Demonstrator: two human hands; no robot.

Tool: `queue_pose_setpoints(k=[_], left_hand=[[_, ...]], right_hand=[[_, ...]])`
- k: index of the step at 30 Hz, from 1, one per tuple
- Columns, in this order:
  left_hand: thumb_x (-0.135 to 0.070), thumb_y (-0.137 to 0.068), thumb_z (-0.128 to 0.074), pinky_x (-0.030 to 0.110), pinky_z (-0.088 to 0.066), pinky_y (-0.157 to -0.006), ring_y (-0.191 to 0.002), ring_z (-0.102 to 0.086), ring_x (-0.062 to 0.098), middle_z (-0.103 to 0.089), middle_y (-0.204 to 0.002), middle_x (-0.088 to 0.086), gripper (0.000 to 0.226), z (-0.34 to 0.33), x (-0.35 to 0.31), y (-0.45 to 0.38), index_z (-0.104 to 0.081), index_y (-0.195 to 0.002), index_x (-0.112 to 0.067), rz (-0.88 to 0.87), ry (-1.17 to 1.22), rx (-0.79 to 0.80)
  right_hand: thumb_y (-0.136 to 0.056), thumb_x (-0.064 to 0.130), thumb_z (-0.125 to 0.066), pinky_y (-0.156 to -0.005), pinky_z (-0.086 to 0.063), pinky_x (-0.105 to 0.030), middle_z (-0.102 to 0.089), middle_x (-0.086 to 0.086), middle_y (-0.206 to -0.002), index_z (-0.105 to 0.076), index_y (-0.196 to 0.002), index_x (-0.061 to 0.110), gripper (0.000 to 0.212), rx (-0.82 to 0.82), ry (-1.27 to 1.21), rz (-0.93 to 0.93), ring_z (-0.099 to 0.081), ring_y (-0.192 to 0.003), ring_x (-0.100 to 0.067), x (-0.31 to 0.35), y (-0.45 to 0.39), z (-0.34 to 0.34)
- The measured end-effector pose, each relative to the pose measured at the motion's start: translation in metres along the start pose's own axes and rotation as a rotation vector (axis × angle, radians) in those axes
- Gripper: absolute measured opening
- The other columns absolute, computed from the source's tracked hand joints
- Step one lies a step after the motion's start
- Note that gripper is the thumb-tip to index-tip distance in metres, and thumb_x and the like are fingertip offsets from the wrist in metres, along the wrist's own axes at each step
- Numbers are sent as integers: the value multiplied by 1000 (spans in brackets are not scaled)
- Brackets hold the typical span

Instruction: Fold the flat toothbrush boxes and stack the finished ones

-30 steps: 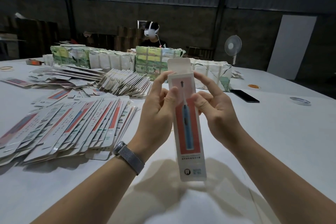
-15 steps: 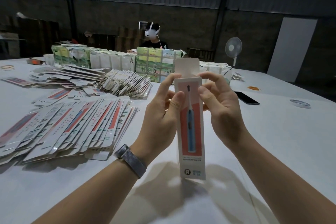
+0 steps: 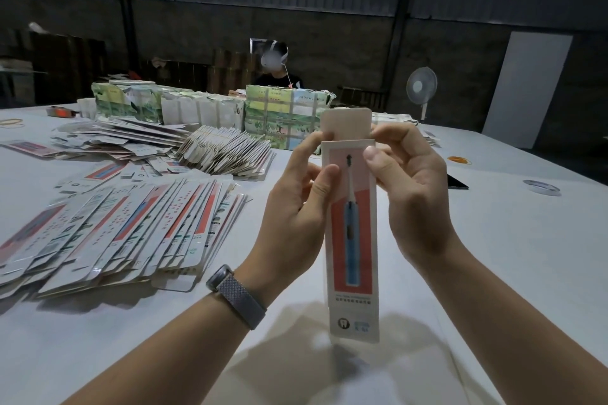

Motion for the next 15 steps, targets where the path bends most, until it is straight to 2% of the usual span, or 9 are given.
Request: queue_pose_setpoints(k=[2,6,8,10,13,15], left_hand=[[-32,-100,-45,45,-63,-80,-96,-72,24,-67,-108,21,45,-1,-1,0,-42,-144,-27,-1,24,13],[-31,-96,-50,50,-62,-75,-87,-71,34,-64,-99,27,34,-3,-2,0,-40,-127,-39,11,85,21],[-31,-94,-55,40,-62,-67,-77,-70,31,-61,-86,22,37,-2,1,0,-38,-126,-37,30,102,13],[-31,-93,-56,33,-60,-64,-74,-70,29,-61,-83,18,38,-2,4,0,-41,-129,-35,39,97,14],[-31,-95,-53,47,-62,-69,-82,-68,42,-61,-96,32,33,-5,9,0,-49,-128,-34,65,117,23],[-32,-96,-52,56,-60,-72,-85,-68,45,-62,-98,33,33,-5,13,1,-50,-129,-34,89,155,6]], right_hand=[[-92,15,-54,-70,-58,-31,-71,5,-97,-56,-96,24,11,-16,6,24,-69,-90,-22,2,1,0],[-93,9,-52,-75,-60,-35,-64,17,-96,-45,-98,24,17,-42,24,81,-68,-92,-18,6,5,0],[-93,7,-49,-75,-59,-31,-64,17,-95,-44,-99,25,20,-50,19,77,-68,-93,-16,4,7,-1],[-93,5,-48,-77,-58,-28,-64,17,-93,-45,-99,25,21,-61,54,97,-68,-94,-12,6,7,-1],[-92,5,-49,-81,-59,-36,-64,13,-94,-48,-99,27,24,-78,115,129,-67,-95,-15,11,8,-3],[-93,6,-49,-76,-59,-31,-65,18,-94,-50,-102,29,25,-87,132,128,-67,-94,-14,11,9,-4]])
Point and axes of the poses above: each hand's wrist, its own y-axis away from the middle knuckle, its own z-axis out of the back of the hand, x = y × z, the point moved 10 cm from there along -y, towards the middle knuckle
